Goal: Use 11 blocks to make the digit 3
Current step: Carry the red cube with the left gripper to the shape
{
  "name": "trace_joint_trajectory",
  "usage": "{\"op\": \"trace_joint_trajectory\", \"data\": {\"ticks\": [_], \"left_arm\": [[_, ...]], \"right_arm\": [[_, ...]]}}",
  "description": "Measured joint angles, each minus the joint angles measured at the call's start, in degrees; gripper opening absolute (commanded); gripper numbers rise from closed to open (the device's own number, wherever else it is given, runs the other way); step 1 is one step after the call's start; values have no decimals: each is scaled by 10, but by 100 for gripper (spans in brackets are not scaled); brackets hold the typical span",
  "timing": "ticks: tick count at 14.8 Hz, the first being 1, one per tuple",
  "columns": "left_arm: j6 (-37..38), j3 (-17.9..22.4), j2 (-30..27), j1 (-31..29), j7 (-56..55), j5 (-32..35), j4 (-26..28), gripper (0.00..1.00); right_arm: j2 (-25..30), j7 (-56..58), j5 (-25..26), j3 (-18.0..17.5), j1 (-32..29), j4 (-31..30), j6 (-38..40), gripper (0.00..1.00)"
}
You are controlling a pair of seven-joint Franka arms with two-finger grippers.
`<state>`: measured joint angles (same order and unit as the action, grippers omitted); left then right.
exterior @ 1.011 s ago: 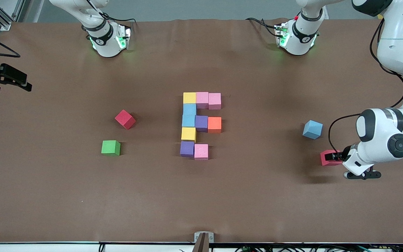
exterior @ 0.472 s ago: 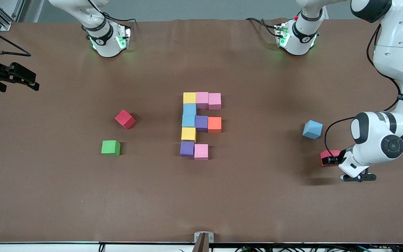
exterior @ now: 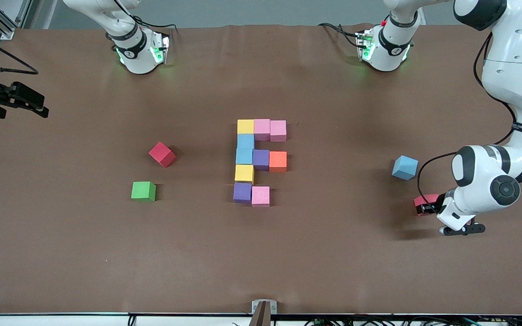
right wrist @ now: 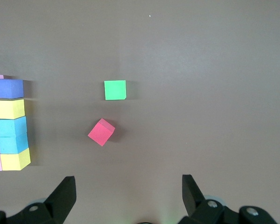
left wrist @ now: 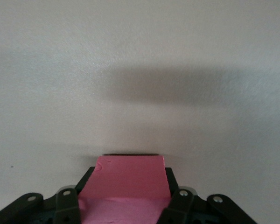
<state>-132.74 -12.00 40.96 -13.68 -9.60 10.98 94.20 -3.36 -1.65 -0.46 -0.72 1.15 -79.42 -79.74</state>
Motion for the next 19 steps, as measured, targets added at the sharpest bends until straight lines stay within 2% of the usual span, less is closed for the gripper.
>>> {"op": "trace_joint_trajectory", "data": {"ticks": [2, 4, 7, 11, 14, 19], "left_arm": [[2, -12, -12, 0, -22, -26, -2, 1], [4, -36, -24, 1, -72, -55, -3, 1], [14, -76, -36, 23, -224, -60, -3, 1], [14, -80, -36, 122, -469, -60, -12, 1], [14, -78, -32, 189, -598, -60, -24, 1], [14, -72, 17, 263, -831, -60, -80, 1]], "right_arm": [[0, 0, 0, 0, 0, -1, 0, 100], [0, 0, 0, 0, 0, -1, 0, 100], [0, -1, 0, 0, 0, -2, 0, 100], [0, -1, 0, 0, 0, -4, -1, 100], [0, -1, -3, 0, 0, -4, -6, 100], [0, -1, -4, 0, 0, -4, -12, 100]]}}
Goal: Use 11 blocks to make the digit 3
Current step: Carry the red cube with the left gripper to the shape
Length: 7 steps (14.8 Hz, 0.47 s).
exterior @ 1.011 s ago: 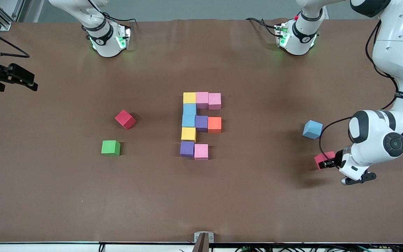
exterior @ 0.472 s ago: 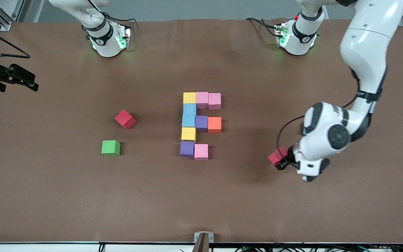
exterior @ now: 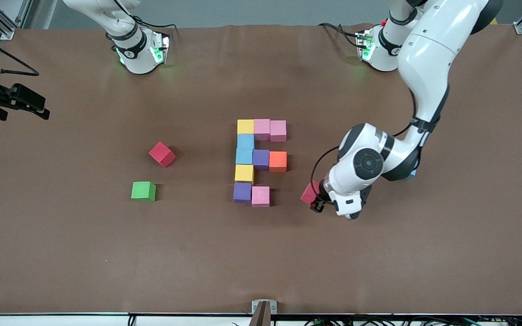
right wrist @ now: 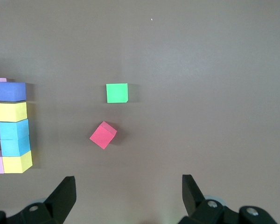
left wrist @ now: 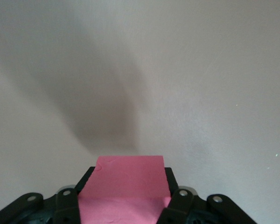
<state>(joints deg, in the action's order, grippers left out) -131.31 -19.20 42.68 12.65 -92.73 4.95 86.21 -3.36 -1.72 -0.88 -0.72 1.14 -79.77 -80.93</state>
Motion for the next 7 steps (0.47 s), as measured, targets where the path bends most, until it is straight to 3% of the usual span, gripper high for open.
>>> {"op": "trace_joint_trajectory", "data": {"ticks": [2, 5, 7], "left_arm": [[0, 16, 28, 29, -57, 0, -34, 1], [3, 89, 62, 106, -157, -3, -75, 1], [3, 110, 80, 134, -227, -3, -95, 1]], "right_arm": [[0, 0, 0, 0, 0, 0, -1, 100], [0, 0, 0, 0, 0, 0, -2, 100], [0, 0, 0, 0, -1, 0, -2, 100]]}}
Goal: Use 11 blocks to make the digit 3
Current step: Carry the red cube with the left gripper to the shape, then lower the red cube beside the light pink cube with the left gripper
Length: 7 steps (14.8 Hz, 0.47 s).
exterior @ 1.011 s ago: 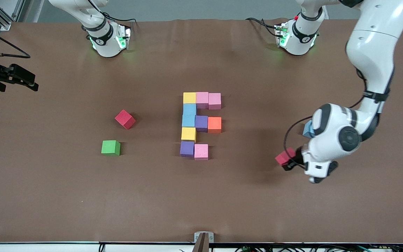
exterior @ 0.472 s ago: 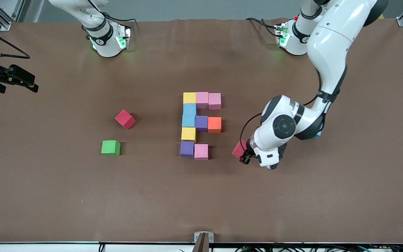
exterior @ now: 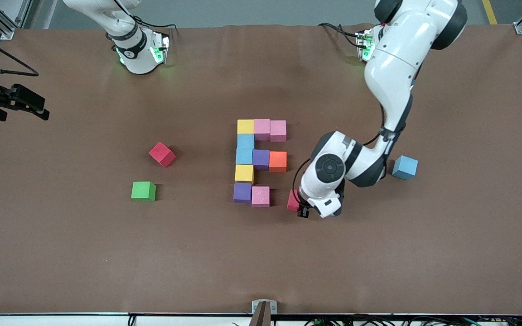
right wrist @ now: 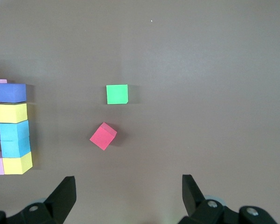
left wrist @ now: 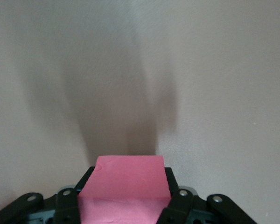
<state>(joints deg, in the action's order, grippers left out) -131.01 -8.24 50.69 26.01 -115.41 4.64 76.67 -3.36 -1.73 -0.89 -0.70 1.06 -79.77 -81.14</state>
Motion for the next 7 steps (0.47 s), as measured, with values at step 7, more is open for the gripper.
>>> {"op": "trace_joint_trajectory", "data": {"ticks": [7], "left_arm": [[5, 2, 26, 23, -67, -1, -28, 1]], "right_arm": [[0, -2, -3, 1, -6, -1, 0, 100]]}}
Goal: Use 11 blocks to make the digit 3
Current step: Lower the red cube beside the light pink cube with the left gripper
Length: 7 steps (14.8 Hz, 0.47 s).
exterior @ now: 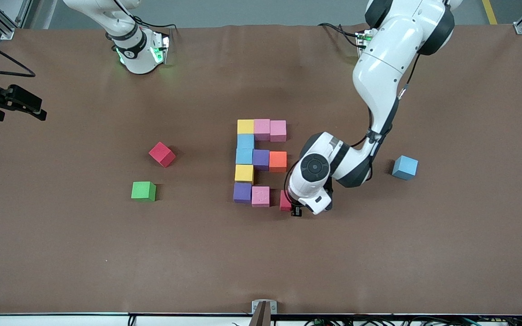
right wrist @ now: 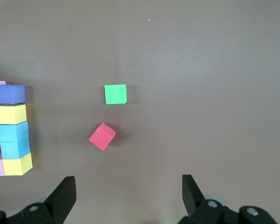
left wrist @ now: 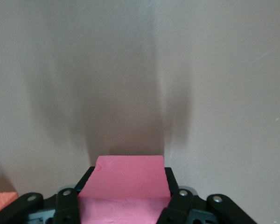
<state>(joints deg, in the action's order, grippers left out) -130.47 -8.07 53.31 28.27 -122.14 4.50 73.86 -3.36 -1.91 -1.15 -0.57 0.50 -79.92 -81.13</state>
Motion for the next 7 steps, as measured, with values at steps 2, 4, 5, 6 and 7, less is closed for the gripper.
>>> {"op": "trace_joint_trajectory", "data": {"ticks": [2, 4, 5, 6, 7], "left_arm": [[0, 0, 6, 6, -9, 0, -5, 1], [0, 0, 7, 8, -13, 0, -7, 1], [0, 0, 7, 9, -14, 0, -8, 1], [0, 0, 8, 9, -14, 0, -8, 1], [-1, 0, 8, 11, -14, 0, -9, 1]], "right_arm": [[0, -9, -2, 0, 0, 0, 0, 100], [0, -13, -2, 0, 0, -1, 0, 100], [0, -14, -2, 0, 0, -1, 0, 100], [0, -14, -2, 0, 0, -1, 0, 100], [0, -15, -2, 0, 0, -1, 0, 100]]}}
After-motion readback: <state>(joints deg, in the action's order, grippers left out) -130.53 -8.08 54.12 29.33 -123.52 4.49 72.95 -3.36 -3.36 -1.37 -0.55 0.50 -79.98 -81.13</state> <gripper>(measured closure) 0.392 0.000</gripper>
